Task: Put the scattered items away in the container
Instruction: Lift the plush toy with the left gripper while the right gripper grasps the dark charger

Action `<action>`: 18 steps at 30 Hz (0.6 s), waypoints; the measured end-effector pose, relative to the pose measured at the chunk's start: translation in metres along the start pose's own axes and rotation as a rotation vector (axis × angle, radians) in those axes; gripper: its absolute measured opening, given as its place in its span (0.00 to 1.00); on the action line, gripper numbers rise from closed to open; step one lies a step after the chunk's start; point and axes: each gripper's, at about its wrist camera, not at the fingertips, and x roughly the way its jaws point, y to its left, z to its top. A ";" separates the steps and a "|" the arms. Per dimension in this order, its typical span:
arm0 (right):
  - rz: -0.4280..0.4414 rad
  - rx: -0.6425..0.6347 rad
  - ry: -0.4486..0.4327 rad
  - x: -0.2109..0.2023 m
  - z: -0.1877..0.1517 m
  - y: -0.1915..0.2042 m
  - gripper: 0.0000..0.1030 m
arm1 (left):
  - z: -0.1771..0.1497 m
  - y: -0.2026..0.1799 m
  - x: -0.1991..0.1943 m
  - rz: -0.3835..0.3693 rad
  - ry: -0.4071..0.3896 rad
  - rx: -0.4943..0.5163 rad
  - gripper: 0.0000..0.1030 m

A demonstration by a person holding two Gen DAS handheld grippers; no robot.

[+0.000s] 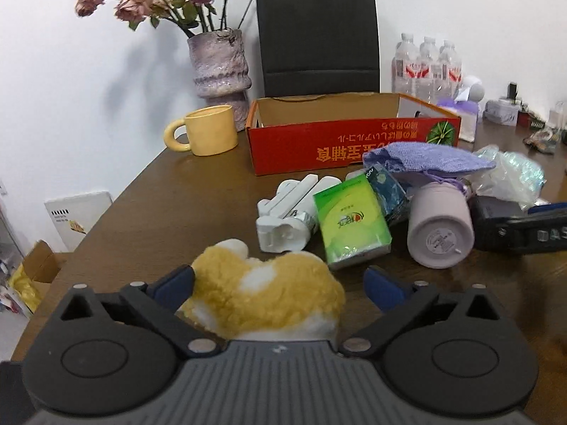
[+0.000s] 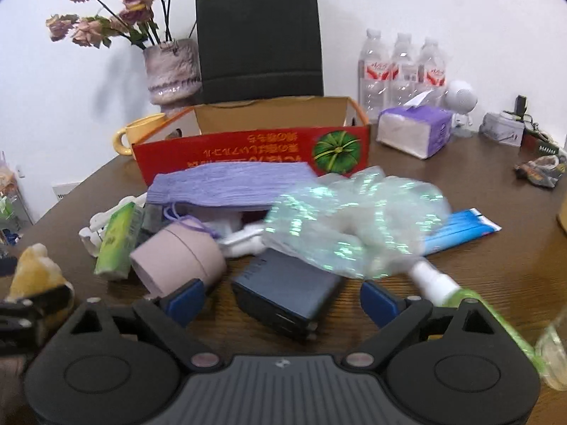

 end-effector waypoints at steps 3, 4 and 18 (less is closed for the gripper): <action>-0.037 0.002 0.003 0.012 0.004 0.006 0.81 | -0.001 -0.005 -0.001 -0.031 -0.040 0.025 0.79; -0.036 0.005 0.010 0.014 0.003 0.005 0.75 | -0.003 -0.005 -0.005 -0.077 -0.059 0.046 0.67; 0.142 -0.010 0.056 -0.027 -0.019 -0.026 0.68 | -0.017 -0.018 -0.016 -0.246 0.014 0.148 0.94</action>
